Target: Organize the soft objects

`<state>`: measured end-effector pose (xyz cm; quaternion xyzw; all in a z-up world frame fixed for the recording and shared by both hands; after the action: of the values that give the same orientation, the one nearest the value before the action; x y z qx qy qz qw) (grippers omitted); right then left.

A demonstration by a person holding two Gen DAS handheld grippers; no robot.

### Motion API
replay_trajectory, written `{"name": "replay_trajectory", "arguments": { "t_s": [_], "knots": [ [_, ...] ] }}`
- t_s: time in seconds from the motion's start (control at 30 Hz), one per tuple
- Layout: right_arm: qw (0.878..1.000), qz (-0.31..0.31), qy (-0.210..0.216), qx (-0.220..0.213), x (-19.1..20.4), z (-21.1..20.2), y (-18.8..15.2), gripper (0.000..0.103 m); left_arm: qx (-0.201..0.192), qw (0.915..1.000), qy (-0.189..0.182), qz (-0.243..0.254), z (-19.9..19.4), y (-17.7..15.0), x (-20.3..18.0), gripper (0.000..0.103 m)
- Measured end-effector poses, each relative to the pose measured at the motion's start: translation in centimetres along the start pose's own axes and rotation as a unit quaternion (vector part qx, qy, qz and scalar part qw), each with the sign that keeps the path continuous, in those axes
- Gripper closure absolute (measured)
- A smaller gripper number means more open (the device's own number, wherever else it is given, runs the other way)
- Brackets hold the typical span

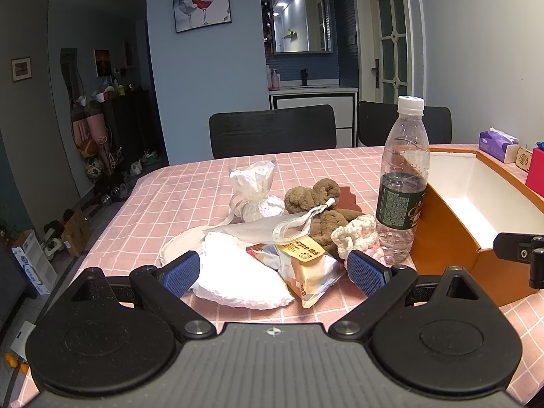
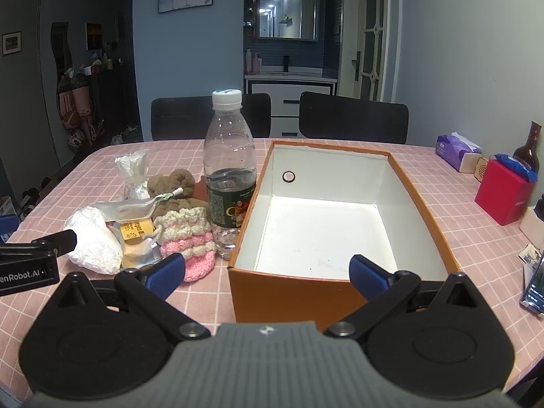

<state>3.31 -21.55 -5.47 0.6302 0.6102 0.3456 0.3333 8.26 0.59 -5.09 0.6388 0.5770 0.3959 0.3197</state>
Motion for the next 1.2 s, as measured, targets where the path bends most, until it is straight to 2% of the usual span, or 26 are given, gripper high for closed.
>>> {"name": "replay_trajectory", "arguments": {
  "t_s": [0.07, 0.17, 0.27, 0.3, 0.33, 0.4, 0.43, 0.5, 0.57, 0.73, 0.87, 0.97, 1.03, 1.2],
  "knots": [
    [1.000, -0.001, 0.007, -0.005, 0.4, 0.1, 0.2, 0.002, 0.001, 1.0000, -0.003, 0.002, 0.2, 0.0, 0.1, 0.000],
    [0.999, 0.000, 0.036, -0.034, 1.6, 0.1, 0.7, 0.003, -0.001, 0.9999, -0.016, 0.003, 0.5, -0.1, 0.4, 0.000],
    [0.997, -0.028, 0.058, -0.045, 3.6, 0.6, 0.9, 0.003, -0.007, 0.9994, -0.033, 0.004, 0.9, -0.4, 1.0, 0.000],
    [0.996, -0.037, 0.067, -0.046, 4.2, 0.9, 0.9, 0.004, -0.007, 0.9994, -0.032, 0.007, 1.0, -0.5, 1.3, 0.000],
    [0.995, -0.043, 0.076, -0.045, 4.9, 1.3, 0.9, 0.011, -0.008, 0.9993, -0.034, 0.011, 1.2, -0.6, 1.5, 0.000],
    [0.994, -0.051, 0.094, -0.038, 6.1, 2.3, 0.7, 0.024, -0.004, 0.9990, -0.044, 0.012, 1.9, -0.9, 1.9, 0.024],
    [0.993, -0.053, 0.103, -0.030, 6.6, 2.9, 0.6, 0.028, 0.002, 0.9986, -0.052, 0.008, 2.3, -1.0, 2.1, 0.025],
    [0.992, -0.055, 0.116, -0.017, 7.6, 4.2, 0.2, 0.030, 0.013, 0.9973, -0.072, 0.004, 3.4, -1.3, 2.3, 0.026],
    [0.990, -0.060, 0.124, -0.010, 8.7, 5.8, -0.2, 0.034, 0.020, 0.9960, -0.087, 0.010, 4.4, -1.4, 2.2, 0.026],
    [0.991, -0.072, 0.112, 0.006, 10.3, 10.2, -0.9, 0.037, 0.034, 0.9934, -0.110, 0.003, 7.0, -1.5, 2.3, 0.023],
    [0.991, -0.080, 0.106, 0.026, 10.8, 12.7, -1.2, 0.037, 0.036, 0.9940, -0.091, 0.049, 8.8, -1.9, 2.6, 0.019],
    [0.990, -0.086, 0.103, 0.035, 11.0, 13.9, -1.5, 0.037, 0.040, 0.9959, -0.058, 0.057, 10.1, -2.4, 3.9, 0.011],
    [0.991, -0.089, 0.097, 0.038, 10.9, 14.5, -1.7, 0.030, 0.048, 0.9965, -0.047, 0.049, 10.8, -2.9, 4.8, 0.008],
    [0.991, -0.071, 0.102, 0.046, 10.2, 16.1, -2.2, 0.032, 0.090, 0.9936, -0.066, -0.017, 13.2, -4.4, 5.8, 0.008]
  ]
}}
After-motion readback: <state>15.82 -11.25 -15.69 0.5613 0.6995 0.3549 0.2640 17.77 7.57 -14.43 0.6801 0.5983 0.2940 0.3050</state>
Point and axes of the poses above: each gripper's, at about its wrist camera, not at the fingertips, and z roughly the way its jaws point, x to its left, y to its top, the point moved 10 cm from there along z, roughly the way its jaws point, and after that the axes turned 5 degrees about y, right-handed, at the moved point
